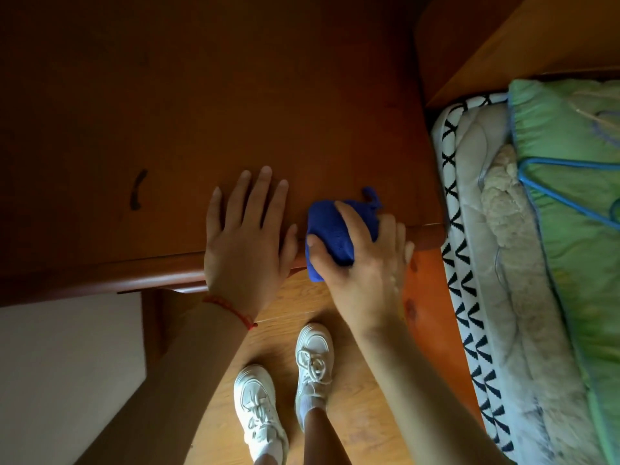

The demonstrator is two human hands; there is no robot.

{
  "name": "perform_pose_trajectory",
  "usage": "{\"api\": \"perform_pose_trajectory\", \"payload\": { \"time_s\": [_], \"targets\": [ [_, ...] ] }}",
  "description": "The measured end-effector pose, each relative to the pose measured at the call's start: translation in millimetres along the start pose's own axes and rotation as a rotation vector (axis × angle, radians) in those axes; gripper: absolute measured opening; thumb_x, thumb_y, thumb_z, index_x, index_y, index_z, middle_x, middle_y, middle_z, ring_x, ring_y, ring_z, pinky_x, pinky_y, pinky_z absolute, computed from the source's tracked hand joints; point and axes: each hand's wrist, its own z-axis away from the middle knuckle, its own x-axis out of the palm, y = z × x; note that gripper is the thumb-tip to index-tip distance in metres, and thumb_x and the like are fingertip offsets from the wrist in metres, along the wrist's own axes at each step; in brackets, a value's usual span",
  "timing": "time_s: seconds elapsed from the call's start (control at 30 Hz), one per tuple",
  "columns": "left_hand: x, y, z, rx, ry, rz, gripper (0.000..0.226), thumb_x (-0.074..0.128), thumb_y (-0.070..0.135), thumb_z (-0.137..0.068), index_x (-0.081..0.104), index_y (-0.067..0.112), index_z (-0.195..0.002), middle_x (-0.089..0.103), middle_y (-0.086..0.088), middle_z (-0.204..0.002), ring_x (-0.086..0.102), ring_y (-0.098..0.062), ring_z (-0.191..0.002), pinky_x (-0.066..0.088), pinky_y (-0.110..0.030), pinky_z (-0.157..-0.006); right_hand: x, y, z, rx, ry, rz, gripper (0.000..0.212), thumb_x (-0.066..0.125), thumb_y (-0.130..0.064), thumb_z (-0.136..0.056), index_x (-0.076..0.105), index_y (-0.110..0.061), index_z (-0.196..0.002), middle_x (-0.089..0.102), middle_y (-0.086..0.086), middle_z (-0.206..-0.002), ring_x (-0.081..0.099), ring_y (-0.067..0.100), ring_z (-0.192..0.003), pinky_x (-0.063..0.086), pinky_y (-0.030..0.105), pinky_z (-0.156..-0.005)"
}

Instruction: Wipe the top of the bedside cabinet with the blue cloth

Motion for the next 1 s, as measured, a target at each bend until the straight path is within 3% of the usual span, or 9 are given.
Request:
{"api": "perform_pose_trajectory", "payload": {
  "time_s": [0.2,0.43,0.63,0.83,1.0],
  "targets": [
    [-1,0,-1,-0.009,-0.017,0.034,0.051,0.036,0.035,-0.093,0.048,0.006,-0.133,0.045,-0.018,-0.139,0.032,-0.032,-0.13,0.019,-0.051,-0.106,16,3,-73,0.141,0.044,0.034,0.05,0.05,-0.056,-0.076,0.064,-0.021,-0.108,0.059,0.013,-0.093,0.053,0.029,-0.084,0.028,0.031,-0.072],
    [-5,-1,-5,-0.025,-0.066,0.072,0.05,0.036,0.037,-0.092,0.045,0.008,-0.132,0.047,-0.018,-0.137,0.031,-0.031,-0.129,0.019,-0.051,-0.105,1,2,-31,0.059,-0.051,-0.018,0.048,0.055,-0.052,-0.076,0.064,-0.016,-0.107,0.058,0.014,-0.09,0.052,0.027,-0.077,0.038,0.036,-0.07],
    [-12,-12,-28,-0.051,-0.067,0.08,0.052,0.038,0.038,-0.091,0.048,0.007,-0.13,0.045,-0.019,-0.138,0.031,-0.032,-0.13,0.016,-0.05,-0.106,29,1,-124,0.043,-0.005,-0.004,0.049,0.051,-0.054,-0.077,0.064,-0.017,-0.106,0.06,0.015,-0.09,0.054,0.03,-0.079,0.04,0.038,-0.072],
    [-6,-32,-73,-0.083,-0.098,0.031,0.056,0.038,0.039,-0.09,0.048,0.005,-0.133,0.042,-0.02,-0.14,0.031,-0.034,-0.131,0.017,-0.052,-0.106,10,9,-68,0.028,-0.045,-0.041,0.047,0.054,-0.051,-0.079,0.064,-0.015,-0.106,0.059,0.014,-0.093,0.051,0.024,-0.082,0.033,0.031,-0.074],
    [-3,-35,-77,-0.105,-0.136,0.01,0.056,0.035,0.041,-0.091,0.047,0.006,-0.134,0.042,-0.019,-0.141,0.03,-0.033,-0.132,0.015,-0.05,-0.108,39,2,-146,0.015,-0.012,-0.011,0.047,0.053,-0.052,-0.077,0.065,-0.016,-0.104,0.061,0.015,-0.093,0.056,0.03,-0.082,0.041,0.038,-0.073]
  ]
}}
